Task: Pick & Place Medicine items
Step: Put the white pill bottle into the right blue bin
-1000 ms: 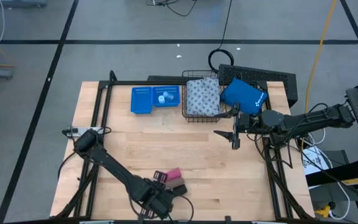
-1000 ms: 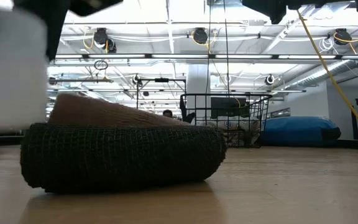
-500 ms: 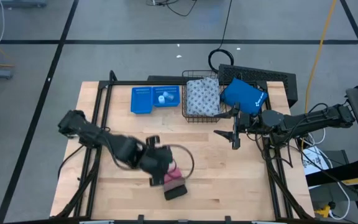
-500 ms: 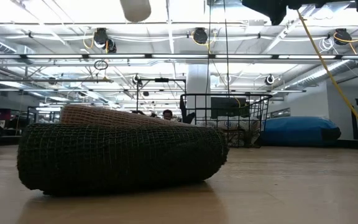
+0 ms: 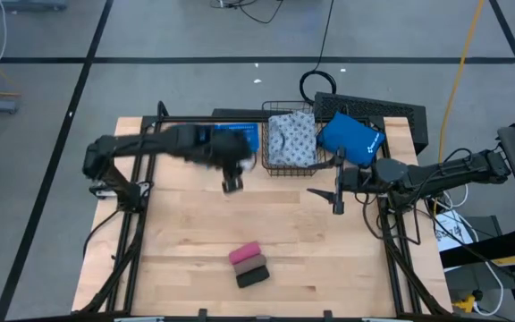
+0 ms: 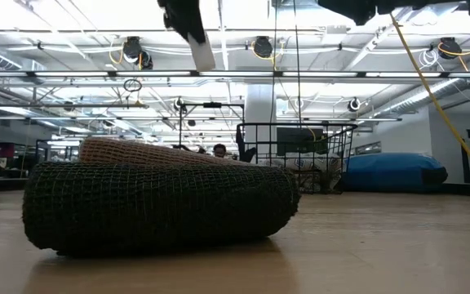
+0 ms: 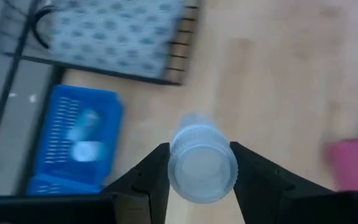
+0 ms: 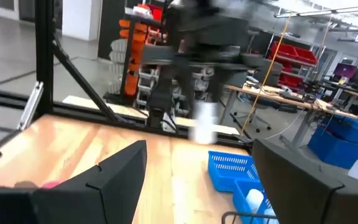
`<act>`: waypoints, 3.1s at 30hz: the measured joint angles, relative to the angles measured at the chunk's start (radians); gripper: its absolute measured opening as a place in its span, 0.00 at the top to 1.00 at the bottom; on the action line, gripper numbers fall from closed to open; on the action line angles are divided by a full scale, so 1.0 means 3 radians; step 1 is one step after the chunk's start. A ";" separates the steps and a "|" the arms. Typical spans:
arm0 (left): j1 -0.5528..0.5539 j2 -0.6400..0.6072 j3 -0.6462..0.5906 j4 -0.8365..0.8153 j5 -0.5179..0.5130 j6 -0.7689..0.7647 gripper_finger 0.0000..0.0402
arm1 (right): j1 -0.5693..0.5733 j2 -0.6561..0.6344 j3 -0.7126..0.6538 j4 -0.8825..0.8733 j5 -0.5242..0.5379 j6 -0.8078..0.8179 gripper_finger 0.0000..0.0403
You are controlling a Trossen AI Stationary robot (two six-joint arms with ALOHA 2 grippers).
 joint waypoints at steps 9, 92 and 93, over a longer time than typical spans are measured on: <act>0.1112 0.0207 0.0000 0.0406 0.0064 0.0792 0.62 | 0.0000 0.0000 -0.0001 -0.0189 0.0001 0.0035 0.30; 0.1528 0.1723 -0.0001 0.0991 0.0930 0.0702 0.47 | -0.0008 0.0001 0.0000 -0.0307 0.0015 0.0000 0.30; 0.1527 0.1723 -0.0001 0.0991 0.0930 0.0701 0.46 | -0.0007 0.0001 0.0000 -0.0307 0.0015 0.0000 0.30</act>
